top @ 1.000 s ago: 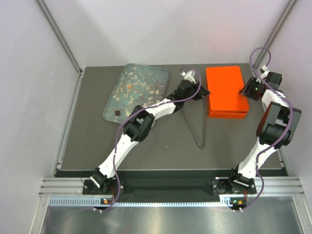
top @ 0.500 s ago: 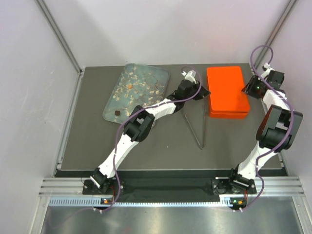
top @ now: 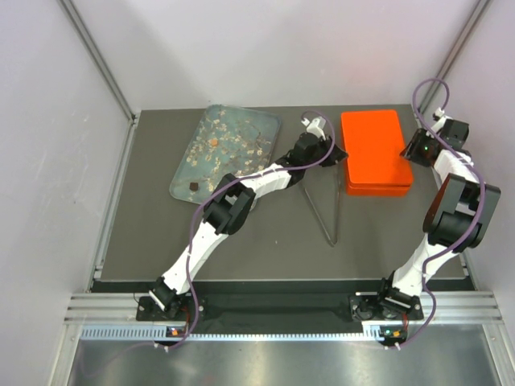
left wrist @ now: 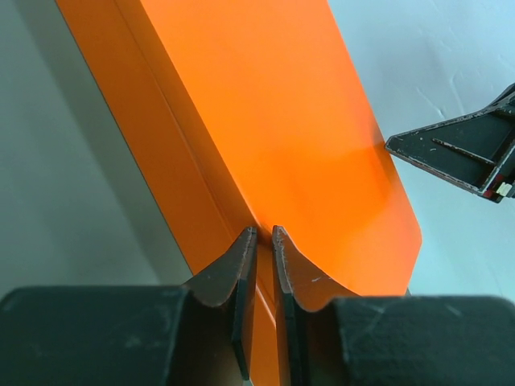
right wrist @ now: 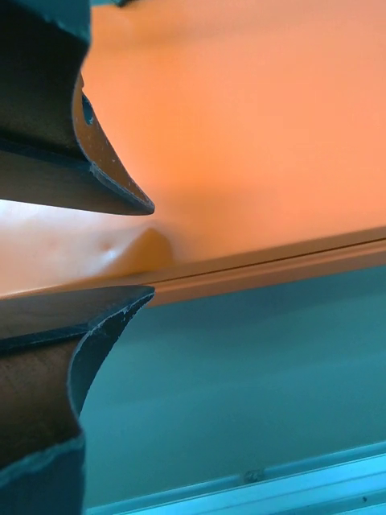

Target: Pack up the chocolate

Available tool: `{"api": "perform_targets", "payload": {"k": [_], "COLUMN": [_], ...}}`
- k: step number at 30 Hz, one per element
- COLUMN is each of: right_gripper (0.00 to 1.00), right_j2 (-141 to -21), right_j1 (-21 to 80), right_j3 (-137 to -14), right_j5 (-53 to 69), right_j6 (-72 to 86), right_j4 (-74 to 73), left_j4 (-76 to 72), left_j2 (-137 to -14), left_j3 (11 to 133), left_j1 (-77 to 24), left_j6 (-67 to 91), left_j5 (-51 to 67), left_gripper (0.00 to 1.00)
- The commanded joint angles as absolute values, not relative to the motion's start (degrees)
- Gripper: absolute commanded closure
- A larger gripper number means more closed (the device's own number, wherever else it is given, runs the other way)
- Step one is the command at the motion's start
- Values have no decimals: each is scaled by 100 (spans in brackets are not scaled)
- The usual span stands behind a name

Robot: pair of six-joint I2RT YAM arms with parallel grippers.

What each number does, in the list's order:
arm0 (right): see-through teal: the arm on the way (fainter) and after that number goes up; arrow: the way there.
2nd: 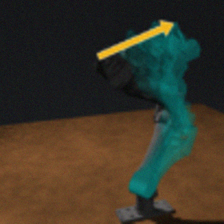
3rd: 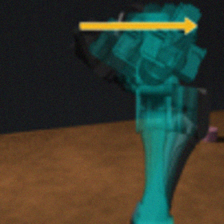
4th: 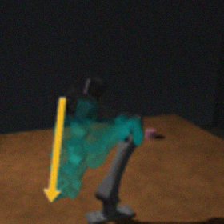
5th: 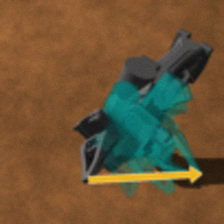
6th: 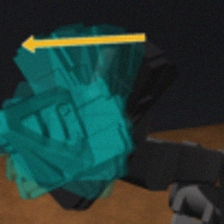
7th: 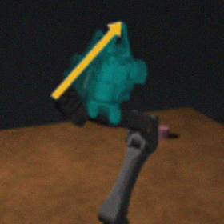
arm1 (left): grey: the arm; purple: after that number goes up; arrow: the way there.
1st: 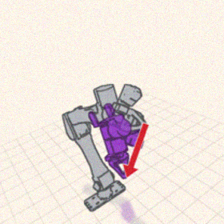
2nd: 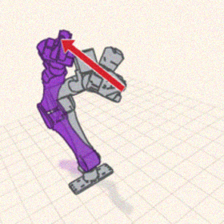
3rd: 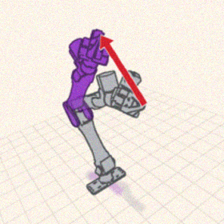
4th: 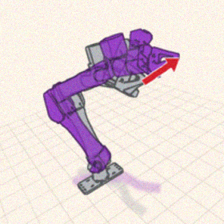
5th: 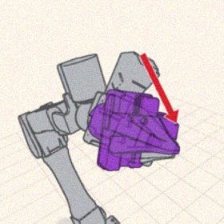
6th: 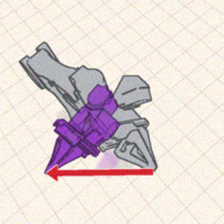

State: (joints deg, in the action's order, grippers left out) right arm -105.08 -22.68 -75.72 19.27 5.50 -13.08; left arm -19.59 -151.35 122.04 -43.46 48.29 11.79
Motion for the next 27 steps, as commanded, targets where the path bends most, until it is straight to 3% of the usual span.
{"api": "perform_targets", "payload": {"k": [1,5,9,21,27], "right_gripper": [59,59,64,67,67], "right_j2": [-10362,-10389,-10415,-10407,-10371], "right_j1": [-2311,-2312,-2329,-2470,-2522], "right_j3": [-7717,-7717,-7734,-7743,-7726], "right_j5": [1749,1775,1863,2268,2268], "right_j6": [360,334,316,395,439], "right_j4": [-1379,-1389,-1380,-1336,-1345], "left_j4": [-1828,-1837,-1846,-1960,-1978], "left_j2": [-14757,-14687,-14651,-14669,-14625], "left_j3": [12094,12076,12076,12094,12094], "left_j1": [-4439,-4438,-4438,-4438,-4447], "left_j6": [4667,4685,4685,4878,4913], "left_j5": [1371,1406,1406,1635,1696], "left_gripper": [81,73,72,87,88]}}
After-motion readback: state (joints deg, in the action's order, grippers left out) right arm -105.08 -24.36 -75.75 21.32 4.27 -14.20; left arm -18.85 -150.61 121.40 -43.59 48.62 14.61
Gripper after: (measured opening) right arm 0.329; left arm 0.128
